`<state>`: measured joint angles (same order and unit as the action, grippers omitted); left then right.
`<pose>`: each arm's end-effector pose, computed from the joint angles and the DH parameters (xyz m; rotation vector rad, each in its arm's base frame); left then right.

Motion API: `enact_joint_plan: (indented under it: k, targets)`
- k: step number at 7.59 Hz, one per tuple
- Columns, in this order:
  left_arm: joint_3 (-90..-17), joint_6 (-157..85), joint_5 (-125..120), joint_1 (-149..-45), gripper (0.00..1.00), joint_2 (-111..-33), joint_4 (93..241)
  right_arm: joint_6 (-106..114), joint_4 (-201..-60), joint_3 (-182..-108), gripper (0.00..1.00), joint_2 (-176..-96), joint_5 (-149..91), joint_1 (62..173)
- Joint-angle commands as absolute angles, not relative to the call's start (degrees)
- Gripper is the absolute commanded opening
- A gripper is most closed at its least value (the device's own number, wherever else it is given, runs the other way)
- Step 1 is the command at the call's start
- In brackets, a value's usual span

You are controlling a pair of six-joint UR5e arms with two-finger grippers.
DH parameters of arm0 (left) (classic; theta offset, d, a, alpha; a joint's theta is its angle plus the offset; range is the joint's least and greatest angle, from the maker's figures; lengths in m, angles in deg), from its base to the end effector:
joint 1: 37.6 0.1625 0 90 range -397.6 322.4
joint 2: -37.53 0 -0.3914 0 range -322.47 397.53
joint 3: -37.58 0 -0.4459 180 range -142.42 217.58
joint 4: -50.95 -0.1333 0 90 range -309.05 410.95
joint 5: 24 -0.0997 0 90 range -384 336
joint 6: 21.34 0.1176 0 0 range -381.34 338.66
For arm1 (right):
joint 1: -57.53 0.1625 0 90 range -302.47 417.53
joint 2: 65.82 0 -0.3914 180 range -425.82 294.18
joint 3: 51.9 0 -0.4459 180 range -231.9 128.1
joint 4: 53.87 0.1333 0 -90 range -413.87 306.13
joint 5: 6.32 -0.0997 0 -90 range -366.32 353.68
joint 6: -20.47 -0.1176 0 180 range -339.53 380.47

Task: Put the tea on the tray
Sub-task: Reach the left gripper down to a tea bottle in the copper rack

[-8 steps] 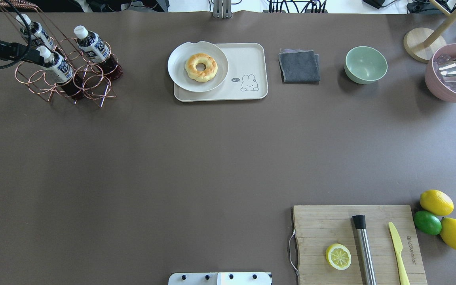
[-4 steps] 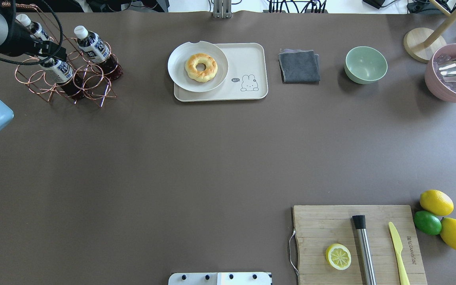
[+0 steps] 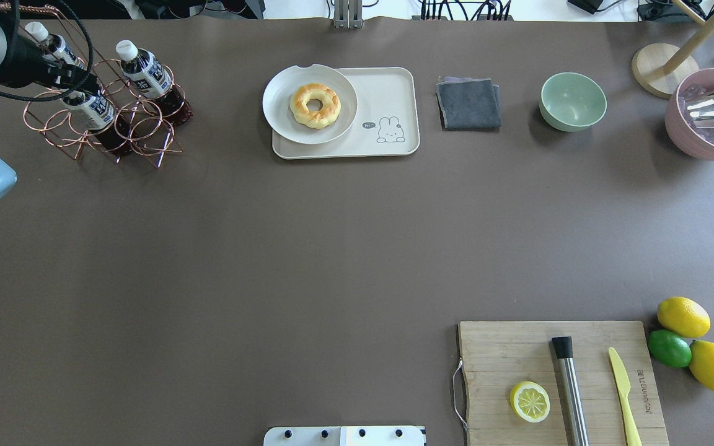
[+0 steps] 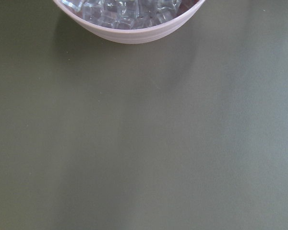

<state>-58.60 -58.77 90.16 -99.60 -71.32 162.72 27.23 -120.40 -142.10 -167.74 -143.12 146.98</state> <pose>0.2426 -0.6377 0.3450 0.4612 0.7684 0.0188 0.0431 -0.4702 0.6945 0.2377 -0.8034 -0.2038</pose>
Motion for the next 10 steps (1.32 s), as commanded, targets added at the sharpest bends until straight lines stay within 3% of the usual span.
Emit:
enact_joint_plan:
  k: [1,5,7,10]
  targets:
    - [-58.8,-58.6,91.6,-100.5,0.72,-70.9,162.8,26.5,-120.3,-142.3,1.0,-167.9,-143.2,147.0]
    - [-58.6,-59.0,93.9,-101.8,0.42,-71.0,162.7,26.4,-120.3,-142.3,1.0,-167.9,-143.3,147.0]
    - [-58.7,-59.0,93.9,-101.9,0.0,-71.4,162.4,25.8,-120.3,-142.5,1.0,-167.9,-143.3,147.0]
    - [-59.4,-59.0,98.0,-104.6,0.0,-71.7,161.8,25.7,-120.3,-142.4,1.0,-167.9,-143.3,147.0]
